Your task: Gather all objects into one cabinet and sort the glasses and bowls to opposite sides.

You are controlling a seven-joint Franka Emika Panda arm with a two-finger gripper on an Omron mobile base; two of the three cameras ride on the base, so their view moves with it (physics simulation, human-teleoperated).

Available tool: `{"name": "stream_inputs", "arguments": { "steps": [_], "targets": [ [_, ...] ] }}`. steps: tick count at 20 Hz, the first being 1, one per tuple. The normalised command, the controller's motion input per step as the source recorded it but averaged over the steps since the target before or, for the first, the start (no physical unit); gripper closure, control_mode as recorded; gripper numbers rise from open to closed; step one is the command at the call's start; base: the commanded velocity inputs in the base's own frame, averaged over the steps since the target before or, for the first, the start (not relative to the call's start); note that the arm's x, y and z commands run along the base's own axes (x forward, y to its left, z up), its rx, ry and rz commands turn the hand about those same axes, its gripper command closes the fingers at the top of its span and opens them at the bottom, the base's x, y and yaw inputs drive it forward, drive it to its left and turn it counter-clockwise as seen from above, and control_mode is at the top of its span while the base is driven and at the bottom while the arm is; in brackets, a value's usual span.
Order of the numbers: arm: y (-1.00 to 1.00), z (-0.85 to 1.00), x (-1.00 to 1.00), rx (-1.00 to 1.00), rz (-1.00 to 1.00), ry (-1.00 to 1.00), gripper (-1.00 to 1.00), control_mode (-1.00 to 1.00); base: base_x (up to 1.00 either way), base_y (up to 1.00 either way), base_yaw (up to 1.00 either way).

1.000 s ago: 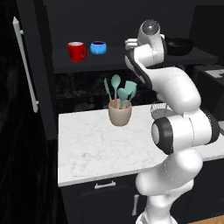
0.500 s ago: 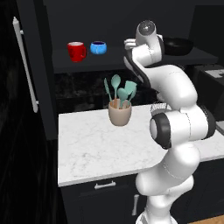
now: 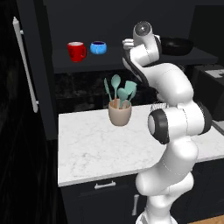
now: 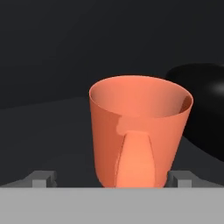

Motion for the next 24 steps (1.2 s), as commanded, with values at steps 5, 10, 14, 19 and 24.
{"name": "stream_inputs", "arguments": {
  "steps": [5, 10, 14, 19, 24],
  "targets": [
    [-0.13, 0.00, 0.10, 0.00, -0.02, 0.00, -1.00, -1.00, 0.00, 0.00, 0.00],
    [-0.02, -0.02, 0.00, 0.00, -0.02, 0.00, 1.00, -1.00, 0.00, 0.00, 0.00],
    [-0.04, -0.09, 0.01, 0.00, -0.01, 0.00, 1.00, -1.00, 0.00, 0.00, 0.00],
    [-0.02, -0.07, 0.00, 0.00, 0.00, 0.00, 1.00, -1.00, 0.00, 0.00, 0.00],
    [0.00, 0.00, -0.48, 0.00, 0.00, -0.03, 1.00, -1.00, 0.00, 0.00, 0.00]
  ]
}}
